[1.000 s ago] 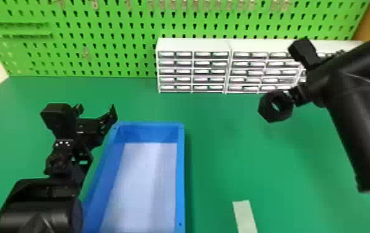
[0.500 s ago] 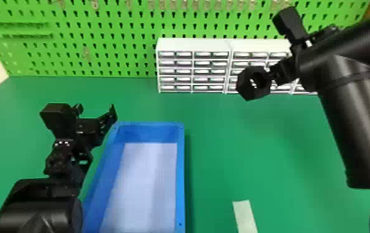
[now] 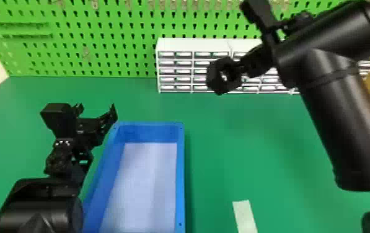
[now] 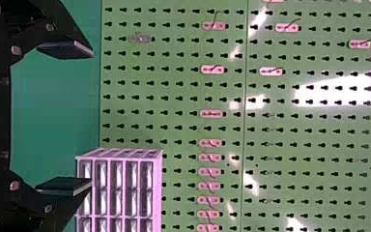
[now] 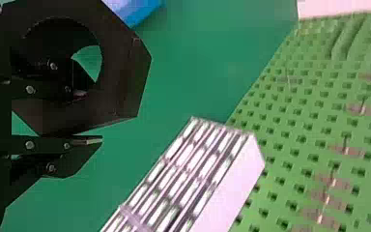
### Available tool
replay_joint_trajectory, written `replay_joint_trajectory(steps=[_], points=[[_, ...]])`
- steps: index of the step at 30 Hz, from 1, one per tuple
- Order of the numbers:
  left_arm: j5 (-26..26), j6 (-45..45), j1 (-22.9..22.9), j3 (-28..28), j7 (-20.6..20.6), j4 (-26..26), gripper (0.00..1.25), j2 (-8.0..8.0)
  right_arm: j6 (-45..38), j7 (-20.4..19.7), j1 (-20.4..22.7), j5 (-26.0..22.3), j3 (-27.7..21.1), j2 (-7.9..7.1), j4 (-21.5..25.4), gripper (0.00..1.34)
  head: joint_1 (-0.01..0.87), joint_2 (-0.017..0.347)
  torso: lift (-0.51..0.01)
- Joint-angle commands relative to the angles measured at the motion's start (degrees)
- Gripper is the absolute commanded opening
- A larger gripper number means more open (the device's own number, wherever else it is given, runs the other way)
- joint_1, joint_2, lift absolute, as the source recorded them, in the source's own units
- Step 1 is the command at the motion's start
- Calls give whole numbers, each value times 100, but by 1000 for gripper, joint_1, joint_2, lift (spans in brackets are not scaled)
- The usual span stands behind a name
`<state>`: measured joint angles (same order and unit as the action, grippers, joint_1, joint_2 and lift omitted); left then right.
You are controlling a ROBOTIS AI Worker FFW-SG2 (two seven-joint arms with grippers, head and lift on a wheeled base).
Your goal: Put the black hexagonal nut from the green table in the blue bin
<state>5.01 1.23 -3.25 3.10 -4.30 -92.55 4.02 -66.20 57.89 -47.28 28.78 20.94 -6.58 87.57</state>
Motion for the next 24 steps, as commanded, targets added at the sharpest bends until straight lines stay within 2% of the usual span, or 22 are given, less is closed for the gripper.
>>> replay_joint_trajectory(steps=[1, 5, 14, 24], points=[[0, 0, -9, -2, 0, 9, 925, -7, -6, -6, -53, -364, 455, 25, 15, 203, 686, 51, -96], [0, 0, -9, -2, 0, 9, 925, 2, 2, -6, -62, -619, 806, 60, 59, 203, 686, 51, -96], [0, 0, -18, 7, 0, 0, 925, 2, 46, -24, -44, -1164, 1255, 157, 120, 203, 686, 51, -96], [0, 0, -9, 24, 0, 9, 925, 2, 55, -393, -70, -1929, 1940, 139, 120, 203, 686, 51, -96]])
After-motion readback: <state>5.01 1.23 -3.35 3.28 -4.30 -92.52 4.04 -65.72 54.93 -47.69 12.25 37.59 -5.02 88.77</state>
